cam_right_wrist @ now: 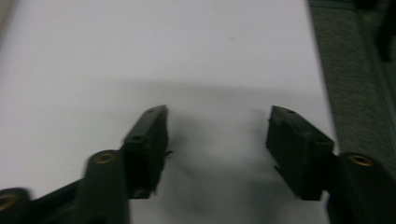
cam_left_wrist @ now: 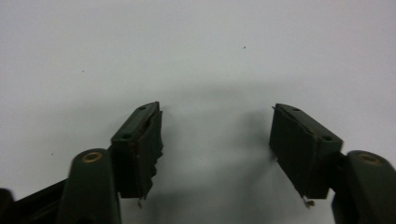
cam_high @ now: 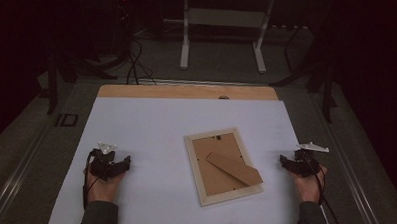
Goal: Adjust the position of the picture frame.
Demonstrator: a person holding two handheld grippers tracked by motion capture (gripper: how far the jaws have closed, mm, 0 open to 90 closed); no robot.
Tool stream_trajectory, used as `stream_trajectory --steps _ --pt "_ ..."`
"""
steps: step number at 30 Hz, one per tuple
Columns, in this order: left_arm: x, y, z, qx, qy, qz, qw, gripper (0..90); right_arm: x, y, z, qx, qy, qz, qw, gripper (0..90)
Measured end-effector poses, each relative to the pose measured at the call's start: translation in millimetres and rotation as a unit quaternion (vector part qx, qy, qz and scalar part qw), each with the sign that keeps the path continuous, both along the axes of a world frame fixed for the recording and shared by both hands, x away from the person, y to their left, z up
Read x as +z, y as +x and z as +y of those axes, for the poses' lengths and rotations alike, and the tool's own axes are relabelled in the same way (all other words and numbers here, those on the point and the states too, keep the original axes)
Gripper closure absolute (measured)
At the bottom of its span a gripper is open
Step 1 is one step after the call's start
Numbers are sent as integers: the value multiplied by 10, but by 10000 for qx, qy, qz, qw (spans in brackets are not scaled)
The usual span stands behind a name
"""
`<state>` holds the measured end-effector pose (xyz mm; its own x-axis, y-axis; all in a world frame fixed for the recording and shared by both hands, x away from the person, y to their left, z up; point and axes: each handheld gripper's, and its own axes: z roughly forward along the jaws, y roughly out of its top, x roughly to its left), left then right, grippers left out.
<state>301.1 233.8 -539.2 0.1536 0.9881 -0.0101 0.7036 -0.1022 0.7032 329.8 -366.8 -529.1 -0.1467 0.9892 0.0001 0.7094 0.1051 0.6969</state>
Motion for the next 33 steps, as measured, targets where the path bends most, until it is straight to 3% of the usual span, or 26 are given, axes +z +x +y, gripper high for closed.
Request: stream_trajectory --steps 7,10,15,19,22,30,33 --pt "15 -35 -6 -58 38 -9 10000 527 49 -18 101 475 45 -52 9988 510" --pt "42 -34 -42 -38 54 85 9999 580 61 -22 148 644 28 -98 9979 527" --pt "121 -46 -139 -401 -79 5 9992 574 92 -42 218 861 19 -162 9962 539" --pt "162 -62 -190 -579 -281 -15 9979 567 107 -48 274 1134 134 -150 9933 559" --pt "183 -75 -208 -621 -301 -38 9976 568 108 -61 308 1271 214 -154 9915 591" --pt "230 -108 -223 -737 -376 -124 9965 571 127 -97 423 1675 359 -155 9851 893" --pt "235 -120 -218 -765 -403 -148 9961 570 117 -105 471 1877 471 -33 9811 898"
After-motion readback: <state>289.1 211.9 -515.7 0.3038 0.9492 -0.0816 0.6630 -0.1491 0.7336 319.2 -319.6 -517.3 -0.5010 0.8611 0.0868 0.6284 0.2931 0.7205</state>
